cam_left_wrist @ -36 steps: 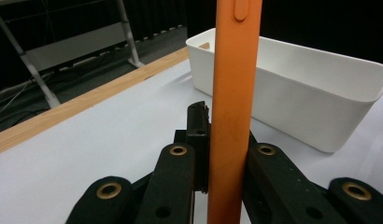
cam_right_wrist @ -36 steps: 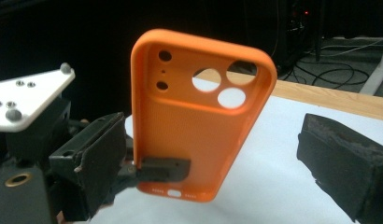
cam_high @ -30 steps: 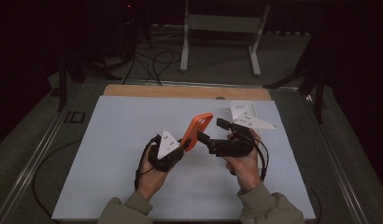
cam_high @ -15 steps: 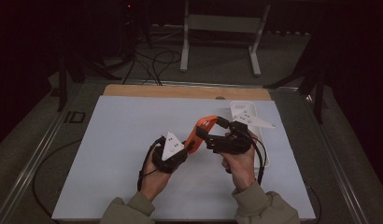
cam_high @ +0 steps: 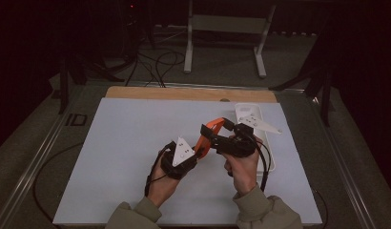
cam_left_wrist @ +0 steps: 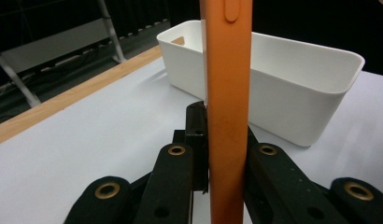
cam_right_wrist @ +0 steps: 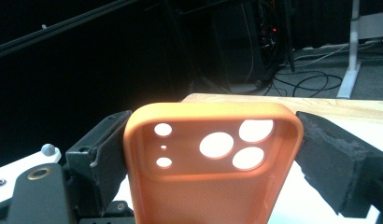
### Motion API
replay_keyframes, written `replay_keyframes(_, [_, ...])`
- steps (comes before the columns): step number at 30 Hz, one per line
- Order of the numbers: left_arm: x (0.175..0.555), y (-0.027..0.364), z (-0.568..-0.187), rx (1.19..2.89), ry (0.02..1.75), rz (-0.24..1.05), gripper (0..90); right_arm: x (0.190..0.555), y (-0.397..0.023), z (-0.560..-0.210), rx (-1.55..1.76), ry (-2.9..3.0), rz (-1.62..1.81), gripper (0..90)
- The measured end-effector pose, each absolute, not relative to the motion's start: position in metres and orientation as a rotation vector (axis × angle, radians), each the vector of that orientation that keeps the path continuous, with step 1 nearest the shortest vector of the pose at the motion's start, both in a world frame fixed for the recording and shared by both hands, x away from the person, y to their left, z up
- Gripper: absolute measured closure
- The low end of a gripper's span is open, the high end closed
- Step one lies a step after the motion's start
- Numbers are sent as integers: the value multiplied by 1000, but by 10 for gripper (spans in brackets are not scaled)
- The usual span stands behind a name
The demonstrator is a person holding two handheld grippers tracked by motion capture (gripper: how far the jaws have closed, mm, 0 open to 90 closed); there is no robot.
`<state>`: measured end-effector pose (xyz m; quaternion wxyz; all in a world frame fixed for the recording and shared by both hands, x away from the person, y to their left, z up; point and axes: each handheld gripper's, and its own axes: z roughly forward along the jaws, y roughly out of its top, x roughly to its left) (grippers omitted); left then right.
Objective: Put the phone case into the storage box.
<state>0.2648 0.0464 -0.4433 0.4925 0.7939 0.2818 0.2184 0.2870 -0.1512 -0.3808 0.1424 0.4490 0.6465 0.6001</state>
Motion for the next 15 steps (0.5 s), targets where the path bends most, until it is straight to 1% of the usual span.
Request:
replay_keyframes(4, [265,47,-444,1930,676,522,842,285,-151,-381,1283,1862,1728,160])
replay_keyframes(10, [266,48,-445,1926,654,493,794,280,-147,-380,1231,1867,1704,168])
replay_keyframes(13, [265,50,-444,1910,647,474,710,281,-147,-381,1235,1876,1718,169])
replay_keyframes(15, [263,50,-444,1899,651,500,624,281,-146,-382,1238,1879,1721,169])
